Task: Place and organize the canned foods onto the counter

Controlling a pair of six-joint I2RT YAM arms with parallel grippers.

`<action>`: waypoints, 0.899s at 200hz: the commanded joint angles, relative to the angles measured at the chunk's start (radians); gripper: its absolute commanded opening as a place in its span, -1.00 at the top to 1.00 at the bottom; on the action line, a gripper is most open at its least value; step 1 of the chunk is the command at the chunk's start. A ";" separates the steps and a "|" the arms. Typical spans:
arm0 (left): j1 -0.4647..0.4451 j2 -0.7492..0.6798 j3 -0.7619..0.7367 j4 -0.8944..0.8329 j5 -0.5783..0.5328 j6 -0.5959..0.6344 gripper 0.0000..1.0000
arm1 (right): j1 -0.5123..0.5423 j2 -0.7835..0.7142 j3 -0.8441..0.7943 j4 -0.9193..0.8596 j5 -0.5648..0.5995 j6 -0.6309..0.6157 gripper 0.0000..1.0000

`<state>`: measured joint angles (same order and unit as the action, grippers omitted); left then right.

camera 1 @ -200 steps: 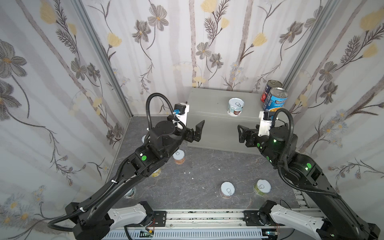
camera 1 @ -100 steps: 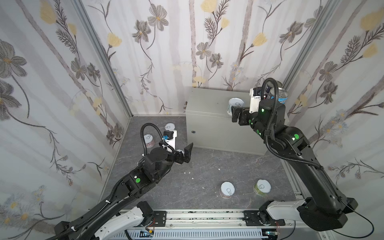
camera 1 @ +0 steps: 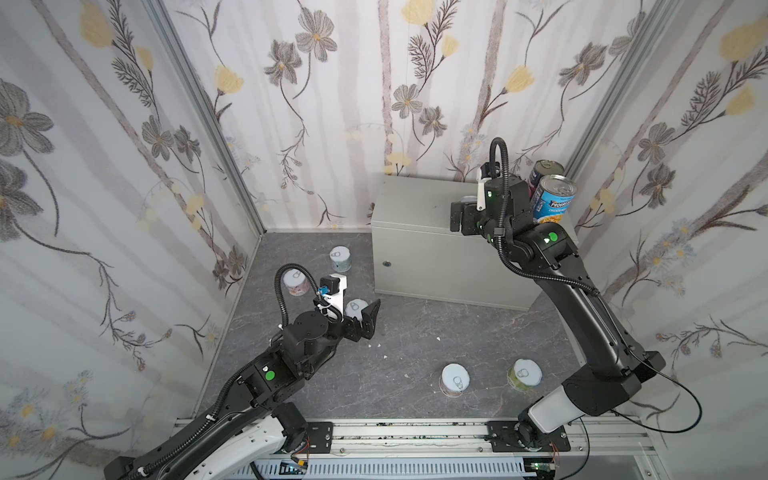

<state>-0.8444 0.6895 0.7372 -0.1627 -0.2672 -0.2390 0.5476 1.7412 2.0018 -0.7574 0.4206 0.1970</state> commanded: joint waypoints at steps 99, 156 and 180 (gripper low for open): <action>0.001 0.000 -0.024 0.023 -0.003 -0.008 -1.00 | -0.050 0.078 0.016 0.035 -0.037 -0.002 -0.79; 0.001 0.007 -0.024 0.025 -0.006 0.000 -1.00 | -0.077 0.090 0.016 0.045 -0.021 -0.007 -0.61; 0.001 0.016 -0.023 0.025 -0.007 0.001 -1.00 | -0.102 0.099 0.017 0.055 -0.034 -0.010 -0.48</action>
<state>-0.8436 0.6987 0.7151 -0.1623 -0.2676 -0.2390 0.4641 1.8267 2.0121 -0.7509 0.3901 0.1959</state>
